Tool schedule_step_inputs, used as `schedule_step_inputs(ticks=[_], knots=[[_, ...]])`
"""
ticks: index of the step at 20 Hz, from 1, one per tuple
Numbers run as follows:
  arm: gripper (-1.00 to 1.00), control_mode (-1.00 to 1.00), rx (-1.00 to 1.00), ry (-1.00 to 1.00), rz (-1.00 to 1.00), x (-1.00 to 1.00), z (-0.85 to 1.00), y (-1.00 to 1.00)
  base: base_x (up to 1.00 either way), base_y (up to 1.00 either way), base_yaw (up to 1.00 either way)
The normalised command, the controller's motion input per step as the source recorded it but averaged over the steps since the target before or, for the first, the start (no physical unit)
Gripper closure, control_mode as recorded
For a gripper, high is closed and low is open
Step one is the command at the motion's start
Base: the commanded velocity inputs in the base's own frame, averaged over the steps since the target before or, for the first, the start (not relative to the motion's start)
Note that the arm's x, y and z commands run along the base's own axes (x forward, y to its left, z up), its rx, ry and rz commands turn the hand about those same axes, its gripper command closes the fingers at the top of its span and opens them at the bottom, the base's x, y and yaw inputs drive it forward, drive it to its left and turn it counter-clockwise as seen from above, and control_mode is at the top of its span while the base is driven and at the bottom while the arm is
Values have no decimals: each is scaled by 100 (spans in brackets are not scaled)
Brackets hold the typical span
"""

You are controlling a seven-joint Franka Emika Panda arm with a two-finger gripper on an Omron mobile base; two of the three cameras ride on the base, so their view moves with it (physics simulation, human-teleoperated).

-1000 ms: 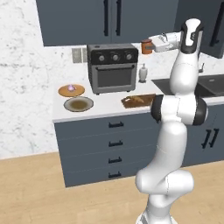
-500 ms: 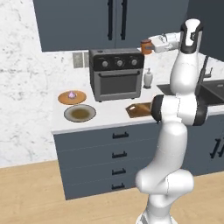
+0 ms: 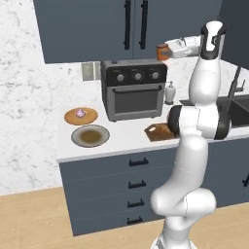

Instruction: From the different types of pastries on the counter, select a croissant and place it on the cutting board. Then retrieve a jar of jam from the cabinet and place it alongside the croissant on the cutting board.

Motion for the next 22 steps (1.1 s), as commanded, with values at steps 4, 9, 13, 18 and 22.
schedule_step_inputs(ticks=[4,9,13,18,22], knots=[[100,100,0,0,0,0,0,0,48,0,0],[100,100,0,0,0,0,0,0,46,0,0],[100,-100,0,0,0,4,-1,0,20,0,0],[100,-100,0,0,0,17,-14,0,0,0,0],[100,-100,-1,-3,0,0,-60,-17,0,0,0]])
